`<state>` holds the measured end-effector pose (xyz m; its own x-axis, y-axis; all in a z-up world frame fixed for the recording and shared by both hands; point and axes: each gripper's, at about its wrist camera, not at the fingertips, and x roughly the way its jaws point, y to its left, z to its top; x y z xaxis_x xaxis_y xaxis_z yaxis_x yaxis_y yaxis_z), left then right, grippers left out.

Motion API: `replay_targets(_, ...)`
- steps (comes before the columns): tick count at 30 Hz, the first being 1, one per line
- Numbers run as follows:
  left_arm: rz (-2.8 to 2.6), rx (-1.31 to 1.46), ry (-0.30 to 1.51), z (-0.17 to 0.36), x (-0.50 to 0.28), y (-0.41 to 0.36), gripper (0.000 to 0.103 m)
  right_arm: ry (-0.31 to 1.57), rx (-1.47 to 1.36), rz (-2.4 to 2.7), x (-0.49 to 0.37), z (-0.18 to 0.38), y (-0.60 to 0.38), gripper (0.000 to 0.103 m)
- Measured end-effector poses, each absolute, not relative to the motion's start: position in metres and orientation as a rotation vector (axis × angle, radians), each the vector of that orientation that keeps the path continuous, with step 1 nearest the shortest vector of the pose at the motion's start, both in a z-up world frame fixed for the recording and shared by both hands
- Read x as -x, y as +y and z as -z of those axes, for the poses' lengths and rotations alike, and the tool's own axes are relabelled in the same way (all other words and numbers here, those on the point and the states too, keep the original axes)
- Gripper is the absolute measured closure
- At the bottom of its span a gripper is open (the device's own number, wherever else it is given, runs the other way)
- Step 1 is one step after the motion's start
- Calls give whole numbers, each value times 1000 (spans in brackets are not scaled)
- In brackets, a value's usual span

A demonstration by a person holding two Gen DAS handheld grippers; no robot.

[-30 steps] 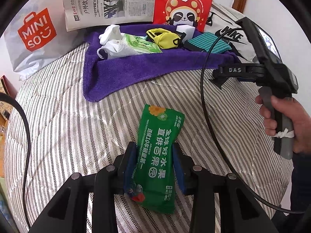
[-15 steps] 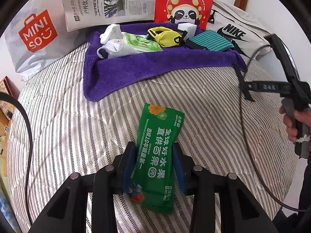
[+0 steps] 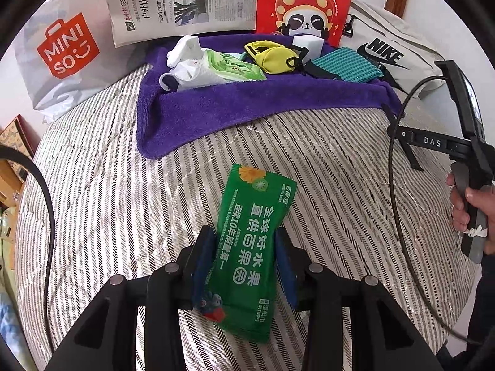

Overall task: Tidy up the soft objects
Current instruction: 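Grasp the black watch strap lying on the bedspread with the right gripper, then lift the black watch strap off the bedspread with the right gripper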

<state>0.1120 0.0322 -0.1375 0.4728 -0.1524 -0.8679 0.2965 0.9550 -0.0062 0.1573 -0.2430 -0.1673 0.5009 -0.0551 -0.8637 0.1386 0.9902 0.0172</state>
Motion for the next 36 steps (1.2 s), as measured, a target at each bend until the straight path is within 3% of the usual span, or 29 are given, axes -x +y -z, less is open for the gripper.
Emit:
replay_targets(2,268,-158,1046,138,-112,31,66,1035,-61,75,-153,165,-243,64)
replay_targets(3,262,-164,1048,138,-112,29,65,1041,-56,62,-151,163,-245,70)
replay_targets(4,258,-170,1049,138,-112,28,65,1049,-54,53,-148,162,-248,82)
replay_targets(9,250,-175,1051,137,-112,27,65,1070,-180,3,-140,161,-279,83)
replay_targets(15,232,-168,1049,137,-111,26,64,1051,-57,24,-149,163,-262,82)
replay_targets(29,206,-157,1042,137,-113,25,63,1059,-91,16,-162,163,-267,81)
replay_targets(36,198,-133,1026,136,-112,27,71,1107,-162,-48,-157,155,-273,82)
